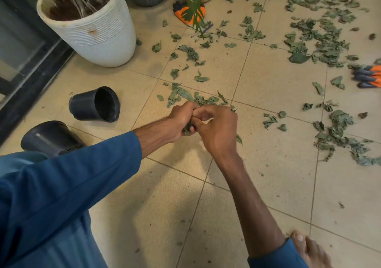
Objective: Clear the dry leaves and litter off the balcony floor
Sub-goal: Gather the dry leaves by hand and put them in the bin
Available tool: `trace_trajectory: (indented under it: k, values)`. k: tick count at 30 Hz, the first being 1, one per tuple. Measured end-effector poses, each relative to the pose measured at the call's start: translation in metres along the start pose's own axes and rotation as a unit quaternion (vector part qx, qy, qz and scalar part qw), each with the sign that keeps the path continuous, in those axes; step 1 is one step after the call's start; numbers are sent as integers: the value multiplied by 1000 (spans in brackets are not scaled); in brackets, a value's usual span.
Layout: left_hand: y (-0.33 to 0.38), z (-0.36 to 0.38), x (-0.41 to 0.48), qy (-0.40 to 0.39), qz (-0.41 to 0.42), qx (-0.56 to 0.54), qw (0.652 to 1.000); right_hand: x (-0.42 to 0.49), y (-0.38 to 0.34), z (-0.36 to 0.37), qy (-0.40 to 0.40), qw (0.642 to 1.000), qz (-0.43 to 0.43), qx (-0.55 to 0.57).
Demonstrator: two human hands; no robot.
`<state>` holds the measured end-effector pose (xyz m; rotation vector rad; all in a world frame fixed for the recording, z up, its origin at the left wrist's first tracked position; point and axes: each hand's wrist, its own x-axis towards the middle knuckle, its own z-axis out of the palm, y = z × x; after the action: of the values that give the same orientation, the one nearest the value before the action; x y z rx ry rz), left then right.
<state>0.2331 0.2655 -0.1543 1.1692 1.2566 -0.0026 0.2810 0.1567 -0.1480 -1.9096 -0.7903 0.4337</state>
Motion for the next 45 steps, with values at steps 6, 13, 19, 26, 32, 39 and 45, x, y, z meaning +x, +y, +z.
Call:
trace_trajectory:
  k: [6,13,19,26,32,39,45]
  values:
    - [2,2,-2,24,51,43,997,6,24,-29,-74,973,92,198]
    - [3,3,-4,-4,51,59,997,8,114,-54,8,978,153,-144]
    - [1,10,-6,-29,59,88,994,-1,136,-30,-1,969,126,-213]
    - [2,11,-4,-37,65,101,992,-6,143,-57,46,975,151,-157]
    - [1,13,-5,-53,73,130,987,-1,145,-66,88,978,146,-123]
    - [0,17,-5,-66,79,142,984,-3,160,-56,72,979,123,-144]
    - [1,17,-5,-69,78,148,983,0,166,-53,26,977,75,-198]
